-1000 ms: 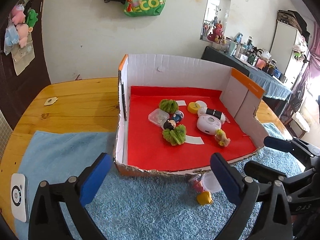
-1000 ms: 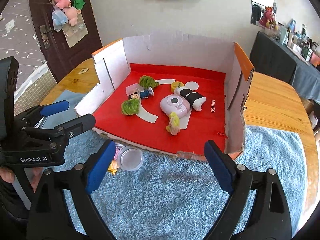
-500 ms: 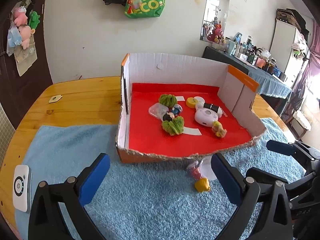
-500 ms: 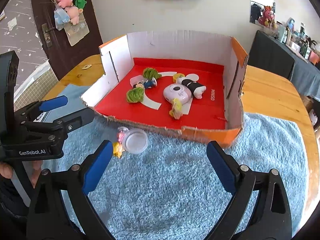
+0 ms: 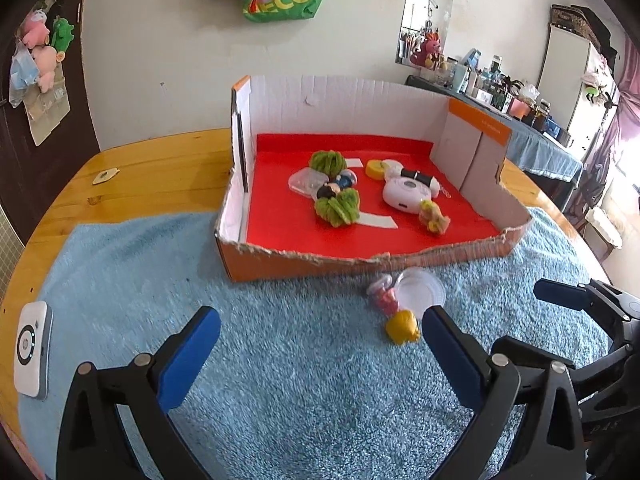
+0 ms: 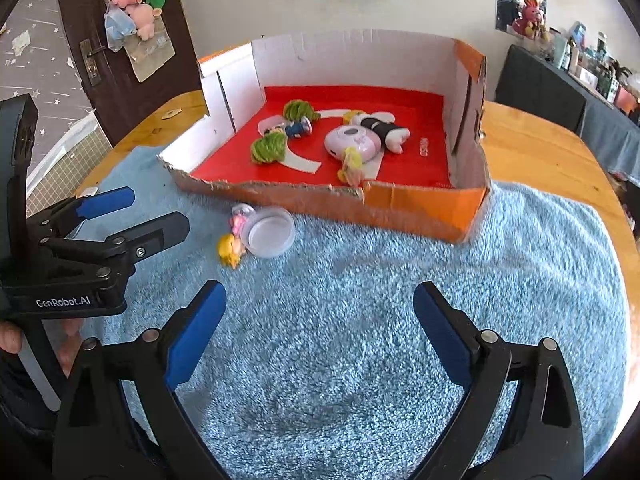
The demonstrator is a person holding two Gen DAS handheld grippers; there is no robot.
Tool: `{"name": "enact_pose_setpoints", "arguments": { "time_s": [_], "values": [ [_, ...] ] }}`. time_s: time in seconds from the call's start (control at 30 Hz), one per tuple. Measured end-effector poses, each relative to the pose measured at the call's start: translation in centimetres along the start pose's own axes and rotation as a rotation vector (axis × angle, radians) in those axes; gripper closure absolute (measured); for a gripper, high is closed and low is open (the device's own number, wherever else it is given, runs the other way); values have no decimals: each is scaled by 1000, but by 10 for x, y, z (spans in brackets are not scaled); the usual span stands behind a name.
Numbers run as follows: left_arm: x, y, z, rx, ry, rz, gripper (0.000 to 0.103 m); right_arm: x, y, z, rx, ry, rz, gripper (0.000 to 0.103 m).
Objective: Organize objects
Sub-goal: 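Withdraw both grippers out of the box toward the remaining items on the rug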
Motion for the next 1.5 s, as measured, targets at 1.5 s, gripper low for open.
{"name": "enact_pose_setpoints", "arguments": {
  "time_s": [1.5],
  "values": [
    [22, -31, 11, 23, -44, -6, 8, 51, -13, -14, -31, -65, -16, 7]
  ]
}}
Point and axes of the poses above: each gripper's, at about its wrist camera, not at the fingertips, and x roughly the way its jaws point, y to its right, z to its underside, the point moved 3 cm from there along x, roughly the way its jaws point, and after that the axes turned 8 degrees about y, right-handed, at the moved point
